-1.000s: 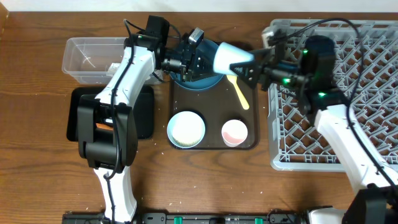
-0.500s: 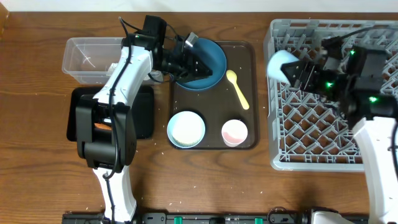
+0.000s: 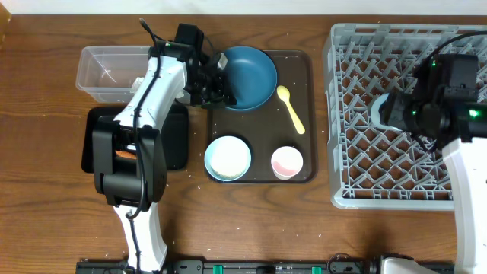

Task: Sort waste into correct bins and load items into the dishwasher rack
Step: 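Place the light-blue cup upside down in the dish rack with right gripper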

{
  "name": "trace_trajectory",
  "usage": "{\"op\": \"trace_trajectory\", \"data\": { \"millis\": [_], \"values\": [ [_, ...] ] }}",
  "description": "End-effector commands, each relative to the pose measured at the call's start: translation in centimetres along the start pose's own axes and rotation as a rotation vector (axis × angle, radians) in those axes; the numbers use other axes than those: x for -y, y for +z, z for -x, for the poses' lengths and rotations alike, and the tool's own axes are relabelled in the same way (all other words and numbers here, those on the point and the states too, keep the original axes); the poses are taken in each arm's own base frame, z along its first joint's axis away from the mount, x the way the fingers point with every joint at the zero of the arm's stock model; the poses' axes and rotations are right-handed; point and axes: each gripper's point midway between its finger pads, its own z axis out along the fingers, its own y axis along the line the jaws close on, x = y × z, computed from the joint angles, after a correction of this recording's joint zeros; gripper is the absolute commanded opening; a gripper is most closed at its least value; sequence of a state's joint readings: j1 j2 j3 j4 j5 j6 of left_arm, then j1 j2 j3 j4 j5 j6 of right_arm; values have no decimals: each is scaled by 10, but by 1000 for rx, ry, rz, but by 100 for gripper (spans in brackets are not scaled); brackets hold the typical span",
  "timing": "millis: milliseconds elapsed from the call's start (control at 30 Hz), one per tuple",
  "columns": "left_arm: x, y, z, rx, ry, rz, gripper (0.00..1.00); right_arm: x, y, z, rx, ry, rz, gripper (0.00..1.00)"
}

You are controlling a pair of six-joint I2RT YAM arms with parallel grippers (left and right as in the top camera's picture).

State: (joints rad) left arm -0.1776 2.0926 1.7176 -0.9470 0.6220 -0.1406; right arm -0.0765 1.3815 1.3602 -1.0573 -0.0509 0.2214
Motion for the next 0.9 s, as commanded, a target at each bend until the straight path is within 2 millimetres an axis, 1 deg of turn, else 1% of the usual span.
{"op": "trace_trajectory", "data": {
  "millis": [0,133,267,467,533,633,667,767,800,867],
  "values": [
    [-2,-17,8,54,33,66,25,15,16,-4,-64,-9,-81,49],
    [-4,-17,7,50,29,78,25,20,35,-14,-142,-8,-103,50],
    [-5,-17,5,43,24,79,25,28,56,-22,-215,-10,-151,50],
    [-5,-17,3,33,20,81,25,32,84,-34,-312,-10,-171,52],
    [-5,-17,2,32,19,81,24,34,96,-39,-346,-9,-178,56],
    [-5,-17,2,29,18,82,25,35,106,-42,-369,-9,-182,61],
    [-5,-17,1,27,18,82,24,36,108,-43,-377,-9,-184,64],
    [-5,-17,1,27,18,81,24,35,109,-44,-381,-8,-179,82],
    [-4,-17,1,28,19,81,24,32,109,-42,-376,-5,-164,87],
    [-1,-22,2,41,31,79,24,26,105,-36,-359,0,-133,95]
  ]
}}
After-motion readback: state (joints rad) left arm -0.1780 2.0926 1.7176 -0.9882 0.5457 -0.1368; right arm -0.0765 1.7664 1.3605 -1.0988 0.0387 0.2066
